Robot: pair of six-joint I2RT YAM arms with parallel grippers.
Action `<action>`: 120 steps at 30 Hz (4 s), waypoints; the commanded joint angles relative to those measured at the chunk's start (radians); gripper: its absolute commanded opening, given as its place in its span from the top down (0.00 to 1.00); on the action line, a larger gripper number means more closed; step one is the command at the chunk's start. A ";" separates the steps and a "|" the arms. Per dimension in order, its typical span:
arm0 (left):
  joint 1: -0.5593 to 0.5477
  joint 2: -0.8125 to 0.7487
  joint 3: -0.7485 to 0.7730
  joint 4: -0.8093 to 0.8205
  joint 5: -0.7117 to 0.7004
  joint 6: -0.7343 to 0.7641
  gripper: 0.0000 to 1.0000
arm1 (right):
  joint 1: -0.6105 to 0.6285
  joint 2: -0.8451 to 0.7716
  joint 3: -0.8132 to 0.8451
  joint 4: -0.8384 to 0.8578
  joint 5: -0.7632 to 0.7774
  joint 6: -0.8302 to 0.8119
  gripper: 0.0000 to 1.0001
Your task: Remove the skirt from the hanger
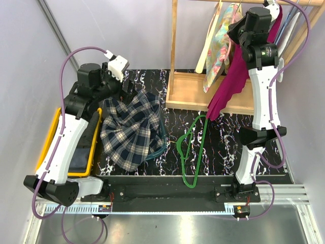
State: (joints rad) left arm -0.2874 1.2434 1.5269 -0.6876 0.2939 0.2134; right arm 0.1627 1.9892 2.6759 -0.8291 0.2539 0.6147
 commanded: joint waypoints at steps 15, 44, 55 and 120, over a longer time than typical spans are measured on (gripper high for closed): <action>0.008 -0.053 -0.019 0.045 -0.007 0.003 0.01 | -0.003 -0.105 -0.076 0.376 0.035 -0.205 1.00; 0.010 -0.087 0.015 0.016 0.069 -0.028 0.01 | -0.002 -0.680 -0.686 0.441 -0.200 -0.311 1.00; 0.010 -0.082 0.168 -0.010 0.344 -0.193 0.01 | 0.026 -1.036 -1.116 0.225 -0.505 -0.219 1.00; 0.531 0.191 0.694 1.306 1.220 -1.654 1.00 | 0.072 -1.310 -1.396 0.050 -0.467 -0.267 1.00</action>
State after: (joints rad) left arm 0.1940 1.3830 2.0941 0.7193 1.5105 -1.4929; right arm 0.2375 0.7139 1.2888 -0.7921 -0.2699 0.3672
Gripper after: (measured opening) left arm 0.012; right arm 0.033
